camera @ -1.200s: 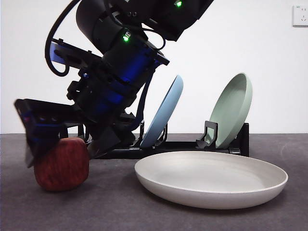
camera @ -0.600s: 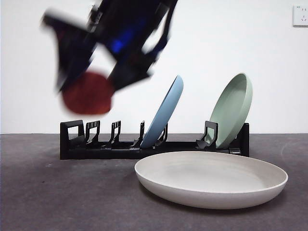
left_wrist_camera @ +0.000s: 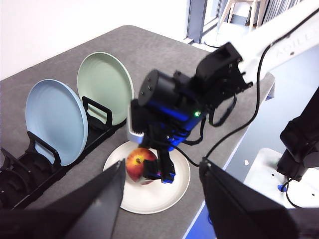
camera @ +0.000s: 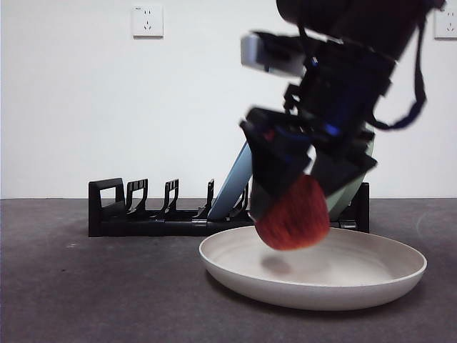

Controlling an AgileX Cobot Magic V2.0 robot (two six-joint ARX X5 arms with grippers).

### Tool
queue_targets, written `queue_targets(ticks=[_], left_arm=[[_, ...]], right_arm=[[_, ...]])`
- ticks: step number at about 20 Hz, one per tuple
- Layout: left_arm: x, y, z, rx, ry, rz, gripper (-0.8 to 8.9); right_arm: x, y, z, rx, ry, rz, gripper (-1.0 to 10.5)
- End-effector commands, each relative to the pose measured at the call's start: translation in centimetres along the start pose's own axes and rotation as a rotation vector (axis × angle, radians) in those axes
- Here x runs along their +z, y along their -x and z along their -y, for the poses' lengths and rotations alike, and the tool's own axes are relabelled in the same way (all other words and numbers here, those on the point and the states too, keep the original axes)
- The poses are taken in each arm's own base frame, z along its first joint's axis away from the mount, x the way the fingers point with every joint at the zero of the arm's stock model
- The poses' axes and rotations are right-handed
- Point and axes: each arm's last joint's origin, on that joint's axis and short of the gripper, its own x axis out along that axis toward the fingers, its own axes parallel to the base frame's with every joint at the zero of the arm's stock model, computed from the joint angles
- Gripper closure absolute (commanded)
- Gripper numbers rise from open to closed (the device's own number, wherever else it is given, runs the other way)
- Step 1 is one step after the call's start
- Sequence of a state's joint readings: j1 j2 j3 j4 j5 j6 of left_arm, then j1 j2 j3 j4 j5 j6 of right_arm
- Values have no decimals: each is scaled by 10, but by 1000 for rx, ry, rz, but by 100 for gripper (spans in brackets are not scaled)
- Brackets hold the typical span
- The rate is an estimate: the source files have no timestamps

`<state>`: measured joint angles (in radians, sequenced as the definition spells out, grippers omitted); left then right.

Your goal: Take the yellow plate from the plate rack,put the plate on the table,take the apple from the table,put the apple in the plate

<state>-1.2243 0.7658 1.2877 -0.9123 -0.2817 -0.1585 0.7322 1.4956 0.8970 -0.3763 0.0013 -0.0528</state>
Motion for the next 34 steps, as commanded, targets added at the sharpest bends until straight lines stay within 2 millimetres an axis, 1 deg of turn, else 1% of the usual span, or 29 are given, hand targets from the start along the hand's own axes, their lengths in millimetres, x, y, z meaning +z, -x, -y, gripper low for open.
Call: queue_targets(ticks=[1,4,8,13,16,17,18,21,22,23,24,30,34], left_arm=[[0,-3,0,6,6,-6,566],[0,-6,1,7,3,-15,566],[0,-7,2,7,3,-16,566],[0,-7,2,7,3,-16,566],[0,-7,2,7,3,-16,566],[0,-7,2,7,3,-16,566],[0,-7,2,7,3,-16,566],[0,-7,2,7,3,-16,566],[0,-7,2,7,3,-16,566],[0,-7,2,7,3,-16,566],[0,-7,2,7,3,-16,566],[0,-7,2,6,3,-17,566],[0,-7,2,4,3,-20,566]], right_arm=[[-3,-5,3,-5,0,31,959],[-11,-11,9,-19,-24,49,959],[-24,-18,20,-15,-65,29,959],[-27,-19,25,-1,-98,23,957],[-29,-19,24,0,-145,-3,924],[-30,-19,24,1,-145,-13,873],[-31,-19,24,2,-145,-23,783],[-32,-19,24,1,-147,-33,440],[-32,-19,24,0,-148,-32,356],[-32,-19,24,-2,-151,-31,327],[-32,-19,24,-2,-154,-30,321],[-30,-16,24,-8,-153,-15,319],[-26,-3,24,-14,-151,35,319]])
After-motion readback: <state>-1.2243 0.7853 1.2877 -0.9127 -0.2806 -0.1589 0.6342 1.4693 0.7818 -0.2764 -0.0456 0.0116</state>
